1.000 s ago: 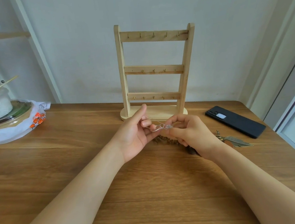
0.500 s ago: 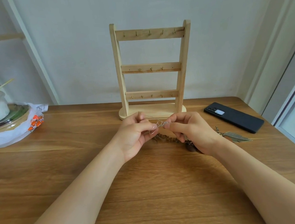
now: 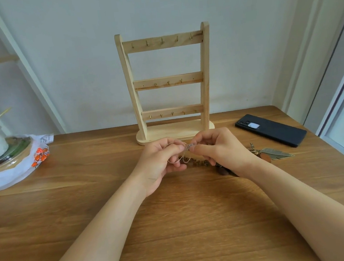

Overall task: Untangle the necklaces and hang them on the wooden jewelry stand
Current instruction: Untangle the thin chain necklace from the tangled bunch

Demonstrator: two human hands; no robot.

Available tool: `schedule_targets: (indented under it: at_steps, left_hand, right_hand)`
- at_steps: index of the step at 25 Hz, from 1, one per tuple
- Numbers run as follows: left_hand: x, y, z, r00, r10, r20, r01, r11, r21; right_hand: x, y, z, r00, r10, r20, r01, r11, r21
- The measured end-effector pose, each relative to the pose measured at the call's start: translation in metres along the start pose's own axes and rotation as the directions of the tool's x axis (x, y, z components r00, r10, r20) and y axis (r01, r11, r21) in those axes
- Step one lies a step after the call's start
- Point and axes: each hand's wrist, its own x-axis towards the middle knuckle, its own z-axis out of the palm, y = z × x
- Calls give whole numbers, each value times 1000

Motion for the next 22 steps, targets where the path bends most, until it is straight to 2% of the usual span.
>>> schedule_targets:
  at_steps: [3, 5, 11, 16, 22]
  left_hand:
    - [-2, 1, 4, 994, -41, 99, 39, 999, 24]
    - [-1, 1, 5, 993, -47, 107, 45, 999, 18]
    - [0, 1, 3, 999, -28, 19, 28, 1000, -9]
    - [0, 0, 4, 998, -27, -57, 34, 990, 136]
    - [-1, -1, 5, 992, -64, -112, 83, 982, 173]
  right_hand:
    - [2, 2, -1, 999, 8, -51, -7, 1000, 25]
    - [2, 2, -2, 998, 7, -68, -4, 999, 37]
    - [2, 3, -3, 997, -17, -77, 17, 1000, 3]
    - [0, 1, -2, 997, -50, -57, 48, 998, -44]
    - [-1, 2, -3, 996, -78, -53, 76, 996, -44]
